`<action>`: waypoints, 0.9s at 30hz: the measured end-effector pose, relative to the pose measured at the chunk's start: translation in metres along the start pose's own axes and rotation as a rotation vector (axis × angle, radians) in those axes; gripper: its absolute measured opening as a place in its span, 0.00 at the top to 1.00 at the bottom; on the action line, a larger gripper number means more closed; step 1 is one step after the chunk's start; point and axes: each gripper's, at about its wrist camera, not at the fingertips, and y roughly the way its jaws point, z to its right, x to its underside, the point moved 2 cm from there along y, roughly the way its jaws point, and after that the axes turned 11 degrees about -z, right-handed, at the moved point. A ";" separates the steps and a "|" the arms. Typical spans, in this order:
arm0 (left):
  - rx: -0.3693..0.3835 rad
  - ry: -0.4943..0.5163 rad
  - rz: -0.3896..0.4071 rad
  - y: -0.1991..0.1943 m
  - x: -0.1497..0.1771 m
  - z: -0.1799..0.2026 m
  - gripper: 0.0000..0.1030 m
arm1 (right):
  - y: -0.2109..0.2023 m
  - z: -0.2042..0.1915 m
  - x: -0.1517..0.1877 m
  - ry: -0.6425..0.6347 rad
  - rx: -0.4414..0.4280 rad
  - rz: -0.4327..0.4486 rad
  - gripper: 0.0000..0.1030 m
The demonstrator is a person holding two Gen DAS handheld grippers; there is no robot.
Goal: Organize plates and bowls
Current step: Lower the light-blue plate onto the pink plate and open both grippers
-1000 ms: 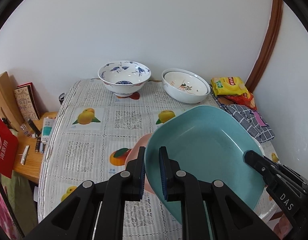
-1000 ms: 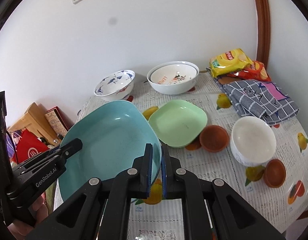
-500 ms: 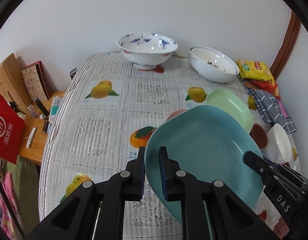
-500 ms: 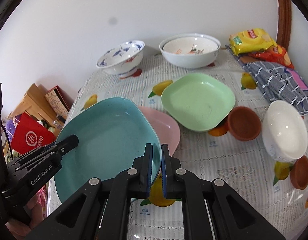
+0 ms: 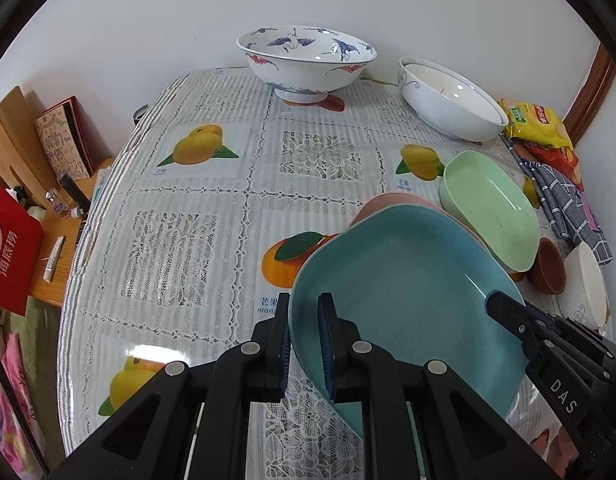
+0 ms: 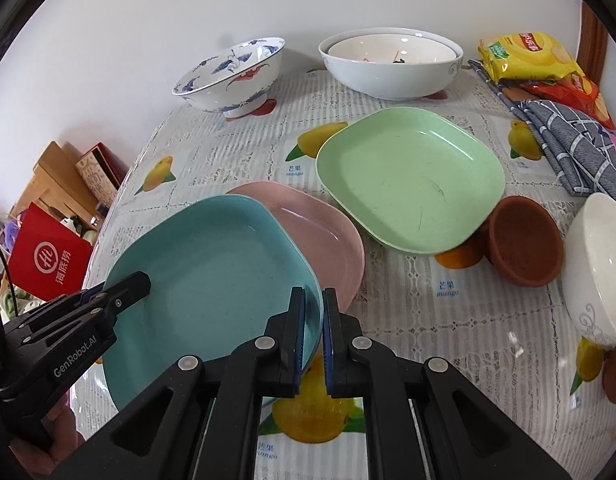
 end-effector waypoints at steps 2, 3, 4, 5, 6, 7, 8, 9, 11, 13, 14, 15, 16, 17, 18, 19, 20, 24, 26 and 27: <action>0.000 -0.004 -0.006 0.003 -0.002 -0.001 0.87 | 0.002 0.001 -0.004 -0.009 0.005 -0.004 0.92; 0.001 -0.005 -0.010 0.004 -0.002 0.000 0.88 | 0.003 0.001 -0.006 -0.017 0.010 -0.006 0.92; 0.004 -0.005 -0.013 0.005 -0.003 0.000 0.88 | 0.004 0.001 -0.007 -0.022 0.012 -0.006 0.92; 0.008 -0.006 -0.016 0.007 -0.003 0.001 0.88 | 0.005 0.002 -0.009 -0.027 0.017 -0.006 0.92; 0.011 -0.006 -0.017 0.007 -0.004 0.001 0.88 | 0.005 0.003 -0.011 -0.029 0.022 -0.006 0.92; 0.013 -0.006 -0.018 0.008 -0.004 0.001 0.88 | 0.006 0.003 -0.013 -0.033 0.030 -0.003 0.92; 0.014 -0.004 -0.020 0.009 -0.004 0.002 0.88 | 0.006 0.003 -0.015 -0.039 0.039 0.000 0.92; 0.012 -0.001 -0.022 0.010 -0.004 0.003 0.88 | 0.007 0.003 -0.017 -0.045 0.046 0.001 0.92; 0.007 0.003 -0.025 0.012 -0.005 0.005 0.88 | 0.009 0.003 -0.019 -0.053 0.055 0.003 0.91; 0.010 0.006 -0.029 0.013 -0.005 0.006 0.88 | 0.013 0.004 -0.020 -0.053 0.061 0.000 0.91; 0.010 0.008 -0.030 0.014 -0.006 0.006 0.88 | 0.015 0.005 -0.021 -0.051 0.061 -0.002 0.91; 0.010 0.011 -0.031 0.014 -0.006 0.007 0.88 | 0.016 0.007 -0.023 -0.049 0.060 -0.002 0.91; 0.009 0.013 -0.032 0.015 -0.006 0.007 0.87 | 0.017 0.007 -0.023 -0.047 0.061 -0.002 0.91; 0.009 0.015 -0.036 0.016 -0.007 0.009 0.87 | 0.018 0.008 -0.024 -0.046 0.064 -0.003 0.91; 0.009 0.016 -0.038 0.016 -0.007 0.009 0.87 | 0.019 0.008 -0.025 -0.048 0.066 -0.004 0.91; 0.009 0.016 -0.039 0.016 -0.007 0.010 0.87 | 0.020 0.008 -0.027 -0.050 0.068 -0.002 0.90; 0.008 0.015 -0.041 0.017 -0.007 0.010 0.86 | 0.021 0.008 -0.028 -0.052 0.067 0.000 0.90; 0.007 0.013 -0.050 0.018 -0.008 0.010 0.84 | 0.022 0.009 -0.033 -0.056 0.045 0.004 0.88; -0.001 0.006 -0.053 0.017 -0.006 0.008 0.71 | 0.020 0.008 -0.034 -0.060 0.044 0.008 0.86; -0.008 0.006 -0.048 0.016 -0.005 0.007 0.68 | 0.018 0.007 -0.034 -0.065 0.037 0.011 0.83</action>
